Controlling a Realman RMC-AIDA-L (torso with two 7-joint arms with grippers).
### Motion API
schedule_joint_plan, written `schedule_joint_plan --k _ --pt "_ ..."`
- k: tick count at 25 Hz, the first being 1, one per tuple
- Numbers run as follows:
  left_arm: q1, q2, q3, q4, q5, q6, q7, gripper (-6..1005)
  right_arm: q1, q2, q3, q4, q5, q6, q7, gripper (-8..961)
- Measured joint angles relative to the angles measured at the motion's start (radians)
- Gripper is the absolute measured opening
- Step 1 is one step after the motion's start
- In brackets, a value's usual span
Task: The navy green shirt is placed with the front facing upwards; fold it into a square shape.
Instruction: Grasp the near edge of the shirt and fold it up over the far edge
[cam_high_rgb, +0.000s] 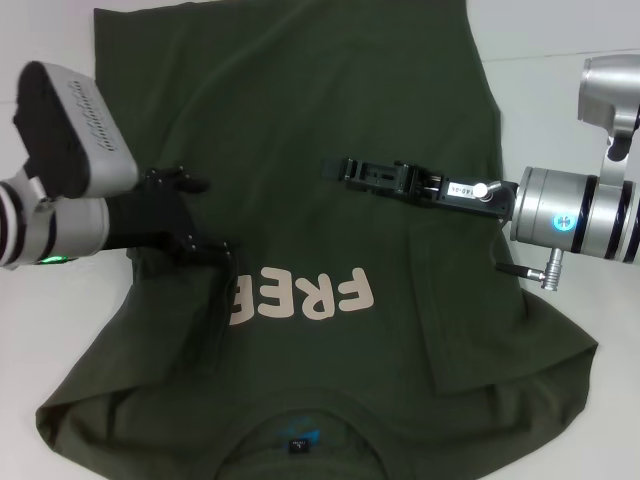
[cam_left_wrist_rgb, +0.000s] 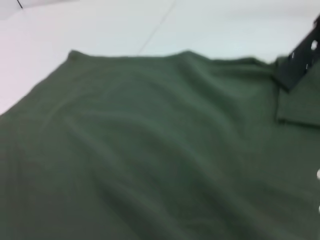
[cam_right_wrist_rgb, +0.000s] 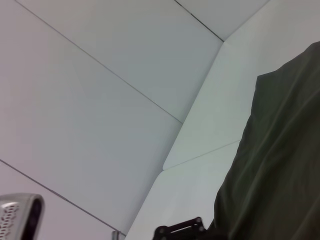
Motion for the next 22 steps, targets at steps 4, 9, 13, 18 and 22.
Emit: schedule_joint_plan --k 4,9,13,18,22 --pt "0.029 0.001 -0.076 0.022 -0.043 0.087 0.005 875 0.000 0.000 0.000 0.000 0.000 0.000 -0.002 876" --pt "0.066 0.001 -0.169 0.028 -0.097 0.212 0.008 875 0.000 0.000 0.000 0.000 0.000 0.000 -0.009 876" --pt "0.107 0.002 -0.277 0.026 -0.166 0.357 0.003 875 -0.005 0.000 0.000 0.000 0.000 0.000 -0.013 875" --pt "0.144 0.003 -0.384 -0.001 -0.240 0.549 -0.064 874 -0.011 0.000 0.000 0.000 0.000 0.000 -0.018 875" --pt "0.165 0.000 -0.393 -0.016 -0.253 0.575 -0.116 874 -0.012 0.000 0.000 0.000 0.000 -0.003 -0.023 875"
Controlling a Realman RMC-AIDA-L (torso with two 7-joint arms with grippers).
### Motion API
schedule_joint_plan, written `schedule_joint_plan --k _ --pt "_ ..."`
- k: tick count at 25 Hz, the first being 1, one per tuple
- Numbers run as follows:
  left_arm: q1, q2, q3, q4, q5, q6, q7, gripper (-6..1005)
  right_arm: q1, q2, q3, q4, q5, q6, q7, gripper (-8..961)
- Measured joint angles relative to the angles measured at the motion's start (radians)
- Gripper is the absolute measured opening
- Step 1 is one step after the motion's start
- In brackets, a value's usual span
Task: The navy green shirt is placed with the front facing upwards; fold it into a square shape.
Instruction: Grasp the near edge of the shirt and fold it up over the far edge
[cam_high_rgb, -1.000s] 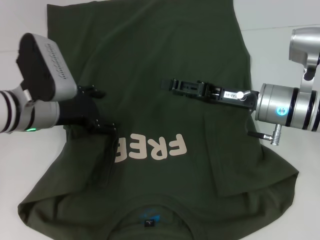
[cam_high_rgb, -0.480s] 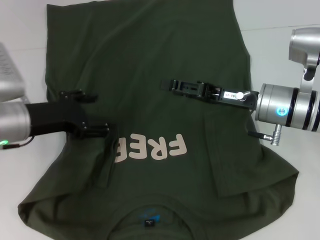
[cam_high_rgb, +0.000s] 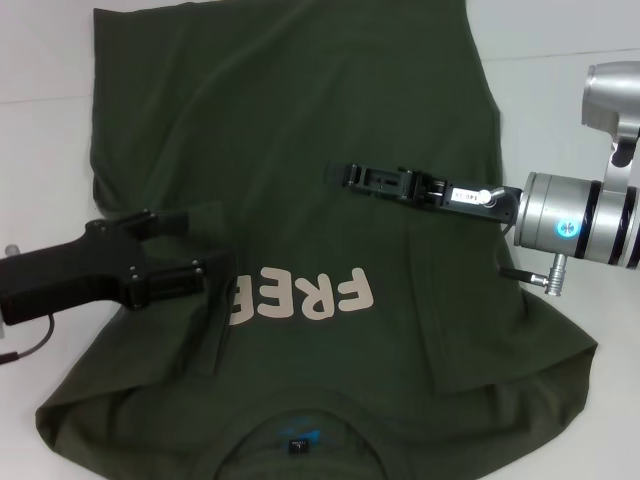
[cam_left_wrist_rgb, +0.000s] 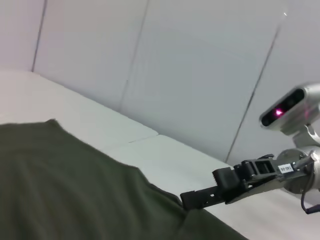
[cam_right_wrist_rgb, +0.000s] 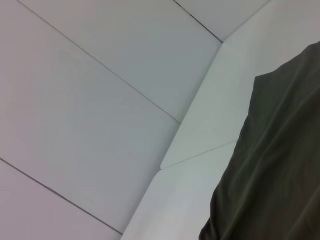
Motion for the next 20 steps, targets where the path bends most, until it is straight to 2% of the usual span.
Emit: schedule_joint_plan --k 9,12,16,20 --pt "0.026 0.003 -0.049 -0.041 0.011 0.088 -0.059 875 -0.012 0.000 0.000 0.000 0.000 -0.005 -0.038 875" --pt "0.035 0.004 -0.078 -0.048 0.017 0.114 -0.072 874 -0.027 -0.008 0.001 0.000 0.000 -0.027 -0.045 875" --pt "0.044 0.013 -0.176 -0.043 0.056 0.179 -0.084 875 -0.067 -0.045 0.012 -0.016 0.000 -0.114 -0.032 876" --pt "0.057 0.028 -0.284 -0.041 0.110 0.226 -0.088 875 -0.129 -0.099 0.009 -0.041 -0.007 -0.200 0.019 873"
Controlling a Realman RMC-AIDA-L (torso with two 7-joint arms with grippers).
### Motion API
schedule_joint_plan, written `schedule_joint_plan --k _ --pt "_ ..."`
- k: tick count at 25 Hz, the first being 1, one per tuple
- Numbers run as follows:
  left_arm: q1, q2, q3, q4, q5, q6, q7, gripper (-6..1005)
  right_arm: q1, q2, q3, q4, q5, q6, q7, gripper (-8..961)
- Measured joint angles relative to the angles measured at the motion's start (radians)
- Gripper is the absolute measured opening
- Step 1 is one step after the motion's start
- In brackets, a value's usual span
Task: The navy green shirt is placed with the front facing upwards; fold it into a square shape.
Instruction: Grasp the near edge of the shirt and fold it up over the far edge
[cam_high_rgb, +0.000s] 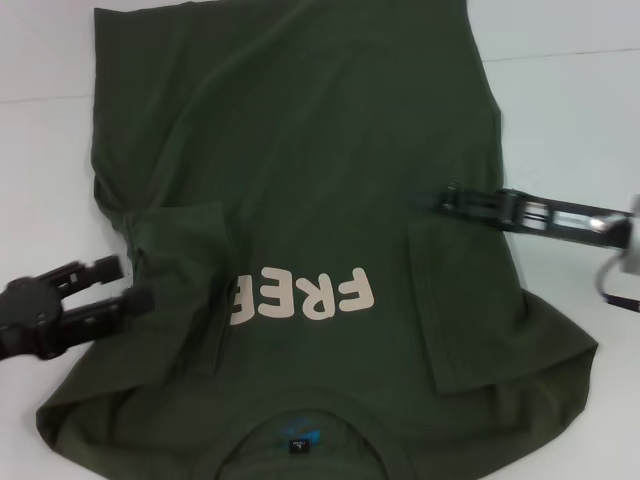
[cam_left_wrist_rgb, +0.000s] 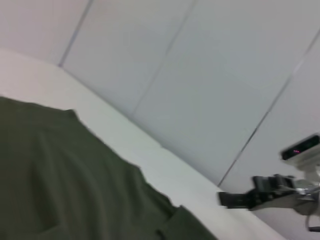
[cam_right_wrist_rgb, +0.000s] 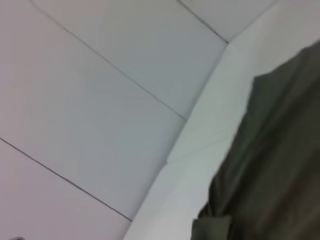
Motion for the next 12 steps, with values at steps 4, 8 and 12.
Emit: schedule_joint_plan --k 4,8,12 --pt "0.017 0.004 -0.055 0.012 0.060 0.011 -0.001 876 -0.072 -0.056 0.000 -0.012 -0.005 -0.071 0.023 871" --pt "0.026 0.005 -0.079 0.014 0.115 0.010 0.002 875 -0.137 -0.098 0.002 -0.023 -0.005 -0.122 0.018 871" --pt "0.041 0.004 -0.094 0.015 0.147 0.013 0.022 875 -0.189 -0.111 0.005 -0.055 -0.016 -0.146 0.013 871"
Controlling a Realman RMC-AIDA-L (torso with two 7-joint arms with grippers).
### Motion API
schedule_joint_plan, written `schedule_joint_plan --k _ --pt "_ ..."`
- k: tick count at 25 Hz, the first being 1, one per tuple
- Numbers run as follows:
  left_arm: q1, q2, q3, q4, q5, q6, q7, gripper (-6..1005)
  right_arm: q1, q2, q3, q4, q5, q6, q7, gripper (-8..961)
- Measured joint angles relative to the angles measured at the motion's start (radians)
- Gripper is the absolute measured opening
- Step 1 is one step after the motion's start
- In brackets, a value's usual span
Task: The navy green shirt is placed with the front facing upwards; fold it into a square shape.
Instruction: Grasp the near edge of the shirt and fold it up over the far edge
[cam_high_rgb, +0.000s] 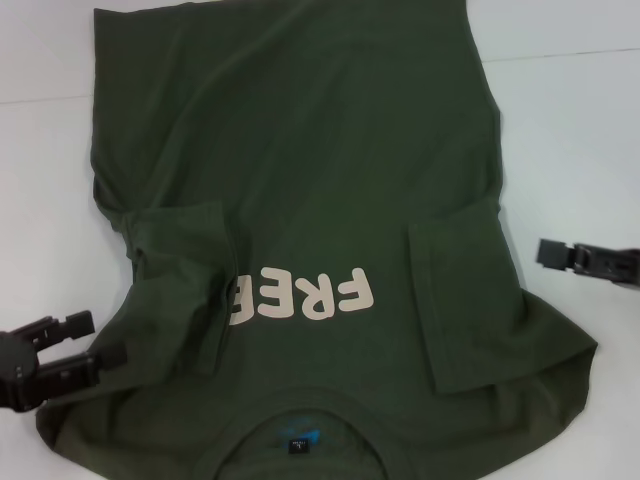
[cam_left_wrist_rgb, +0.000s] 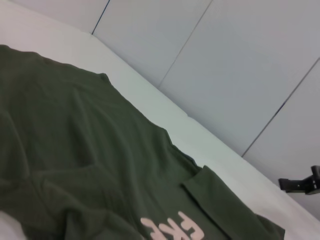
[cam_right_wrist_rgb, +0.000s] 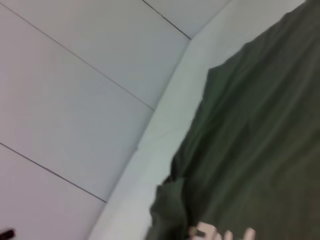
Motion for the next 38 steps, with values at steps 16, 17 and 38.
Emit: schedule_joint_plan --k 16,17,38 --pt "0.065 -0.002 -0.105 0.018 0.073 -0.006 0.057 876 -0.045 -0.001 0.118 -0.029 -0.190 -0.008 -0.008 870" --pt "0.066 -0.002 -0.106 0.018 0.074 -0.007 0.057 876 -0.045 -0.001 0.119 -0.031 -0.195 -0.008 -0.008 870" --pt "0.047 -0.001 -0.120 0.005 0.065 -0.025 0.058 875 -0.056 0.008 0.186 -0.034 -0.321 0.096 0.038 869"
